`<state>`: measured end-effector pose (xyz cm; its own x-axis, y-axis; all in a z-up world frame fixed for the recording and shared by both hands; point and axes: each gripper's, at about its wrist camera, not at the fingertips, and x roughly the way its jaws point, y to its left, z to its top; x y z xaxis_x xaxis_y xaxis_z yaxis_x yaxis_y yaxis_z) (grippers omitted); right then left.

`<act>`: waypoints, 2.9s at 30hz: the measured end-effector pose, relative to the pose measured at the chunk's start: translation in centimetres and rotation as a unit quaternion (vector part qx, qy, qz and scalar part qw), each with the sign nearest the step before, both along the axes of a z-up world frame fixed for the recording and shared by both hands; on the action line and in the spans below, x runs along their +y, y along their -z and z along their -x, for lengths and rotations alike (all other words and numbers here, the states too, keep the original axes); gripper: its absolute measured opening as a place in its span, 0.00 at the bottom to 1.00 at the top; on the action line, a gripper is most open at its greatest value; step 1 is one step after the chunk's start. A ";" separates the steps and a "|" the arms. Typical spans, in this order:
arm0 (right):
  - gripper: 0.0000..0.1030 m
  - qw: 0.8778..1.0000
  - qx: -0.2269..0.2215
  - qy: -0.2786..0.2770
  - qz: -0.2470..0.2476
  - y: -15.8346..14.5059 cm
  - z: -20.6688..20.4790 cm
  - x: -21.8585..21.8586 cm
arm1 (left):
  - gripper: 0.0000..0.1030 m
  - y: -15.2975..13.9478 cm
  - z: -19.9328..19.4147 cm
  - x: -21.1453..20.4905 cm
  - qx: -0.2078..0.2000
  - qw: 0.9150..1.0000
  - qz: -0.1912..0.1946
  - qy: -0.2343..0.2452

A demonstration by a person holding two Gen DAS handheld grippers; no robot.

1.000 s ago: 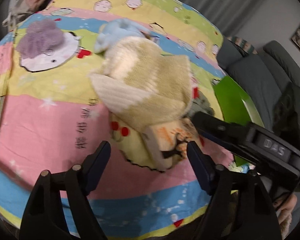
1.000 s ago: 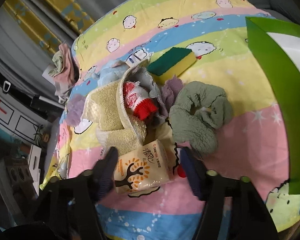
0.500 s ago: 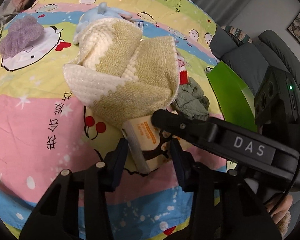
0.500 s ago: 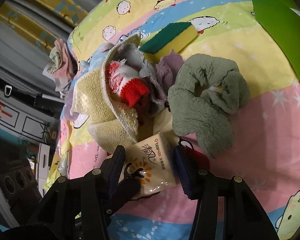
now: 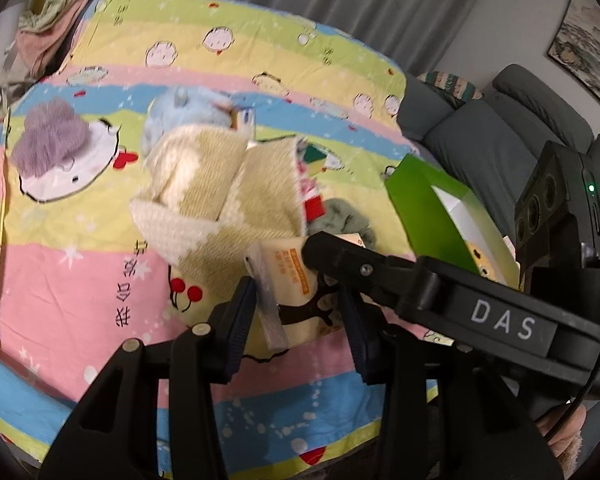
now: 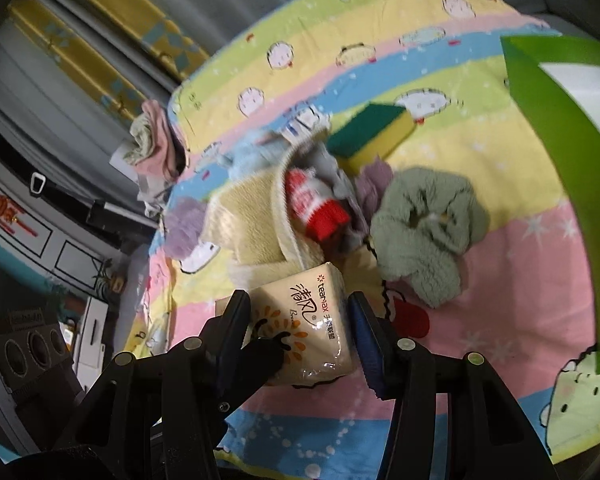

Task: Organize soft objects
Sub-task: 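Carry the tissue pack with the right gripper over the green box, then lower the tissue pack onto the cookie plush and open the right gripper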

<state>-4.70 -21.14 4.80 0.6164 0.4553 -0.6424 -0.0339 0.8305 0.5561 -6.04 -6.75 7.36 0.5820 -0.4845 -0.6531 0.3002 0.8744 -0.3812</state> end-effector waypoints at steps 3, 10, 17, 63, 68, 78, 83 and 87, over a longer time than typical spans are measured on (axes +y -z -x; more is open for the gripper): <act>0.52 1.000 -0.019 0.008 0.002 -1.2 0.6 -0.4 | 0.40 -1.0 0.5 -0.4 -0.022 1.000 0.000 0.007; 0.52 0.997 -0.063 0.035 0.009 -3.7 2.1 -2.0 | 0.40 -3.0 1.0 -1.4 -0.055 0.998 0.015 0.030; 0.52 0.993 -0.093 0.064 0.016 -5.5 3.3 -3.7 | 0.39 -4.4 1.1 -3.3 -0.081 0.995 0.020 0.058; 0.52 0.960 -0.033 0.278 0.027 -5.6 6.4 -23.7 | 0.38 -4.0 -1.7 -24.4 -0.009 0.968 0.015 0.249; 0.52 0.956 -0.003 0.293 0.035 -4.5 6.6 -25.2 | 0.38 -2.8 -1.6 -26.1 0.015 0.964 0.010 0.267; 0.52 0.947 0.045 0.313 0.049 -2.8 7.0 -27.2 | 0.39 -1.4 -1.0 -28.2 0.035 0.957 -0.026 0.286; 0.52 0.942 0.057 0.325 0.065 -2.7 6.9 -27.1 | 0.41 -0.8 -1.6 -28.0 0.058 0.959 -0.015 0.278; 0.57 0.941 0.063 0.325 0.074 -2.7 6.7 -27.0 | 0.50 -1.6 -1.3 -27.0 0.050 0.962 -0.014 0.269</act>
<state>-11.44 -48.17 7.50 0.6474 -0.0927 -0.7565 0.5674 0.7214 0.3972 -4.74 -33.77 8.94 0.1853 -0.6801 -0.7093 0.6758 0.6122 -0.4104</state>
